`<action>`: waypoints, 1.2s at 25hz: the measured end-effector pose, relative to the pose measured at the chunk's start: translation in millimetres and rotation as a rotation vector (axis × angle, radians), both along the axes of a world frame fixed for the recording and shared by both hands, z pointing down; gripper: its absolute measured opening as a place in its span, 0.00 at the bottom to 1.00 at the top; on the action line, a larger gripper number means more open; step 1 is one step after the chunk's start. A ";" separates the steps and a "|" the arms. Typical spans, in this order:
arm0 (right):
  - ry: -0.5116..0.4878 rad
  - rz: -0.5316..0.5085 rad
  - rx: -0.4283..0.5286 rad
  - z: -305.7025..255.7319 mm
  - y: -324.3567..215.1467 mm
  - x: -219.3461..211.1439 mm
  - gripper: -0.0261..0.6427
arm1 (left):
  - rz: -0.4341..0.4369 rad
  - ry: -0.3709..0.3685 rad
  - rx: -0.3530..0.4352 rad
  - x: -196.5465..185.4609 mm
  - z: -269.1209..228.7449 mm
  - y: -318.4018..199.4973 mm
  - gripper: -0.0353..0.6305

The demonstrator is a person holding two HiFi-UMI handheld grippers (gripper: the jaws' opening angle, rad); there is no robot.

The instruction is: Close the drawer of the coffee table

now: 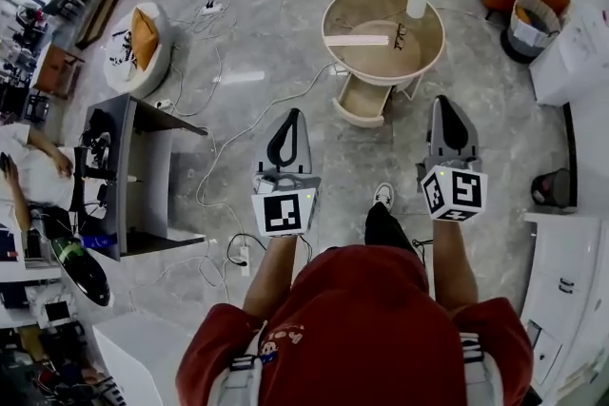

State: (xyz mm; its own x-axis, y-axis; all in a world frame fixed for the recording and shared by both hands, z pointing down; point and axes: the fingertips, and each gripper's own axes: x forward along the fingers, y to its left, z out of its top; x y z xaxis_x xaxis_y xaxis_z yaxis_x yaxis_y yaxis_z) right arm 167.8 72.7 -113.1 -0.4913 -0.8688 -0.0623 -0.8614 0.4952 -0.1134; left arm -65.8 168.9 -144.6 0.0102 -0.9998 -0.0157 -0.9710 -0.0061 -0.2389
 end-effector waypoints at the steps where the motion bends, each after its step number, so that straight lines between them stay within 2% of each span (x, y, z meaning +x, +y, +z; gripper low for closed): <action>1: 0.005 0.001 -0.005 1.1 -15.8 4.9 0.08 | 0.006 0.002 0.009 4.8 -2.8 -16.7 0.07; 4: 0.017 0.014 -0.013 2.1 -62.9 25.6 0.08 | 0.036 0.027 0.065 25.9 -13.6 -66.7 0.07; 8: -0.001 0.057 -0.012 6.3 -109.3 55.6 0.08 | 0.052 0.038 0.062 44.1 -8.4 -115.9 0.07; 12: 0.027 0.069 -0.002 9.9 -140.9 62.5 0.08 | 0.080 -0.049 0.006 50.7 4.2 -149.3 0.07; 18: 0.072 0.070 0.037 5.4 -161.4 42.5 0.08 | 0.100 -0.013 0.011 35.2 17.1 -182.5 0.07; 24: 0.073 0.124 0.055 -4.2 -167.8 9.4 0.08 | 0.143 0.013 0.010 3.2 17.5 -199.7 0.07; 30: 0.068 0.176 0.085 -15.9 -167.8 -19.8 0.08 | 0.188 0.005 0.027 -27.6 10.2 -209.3 0.07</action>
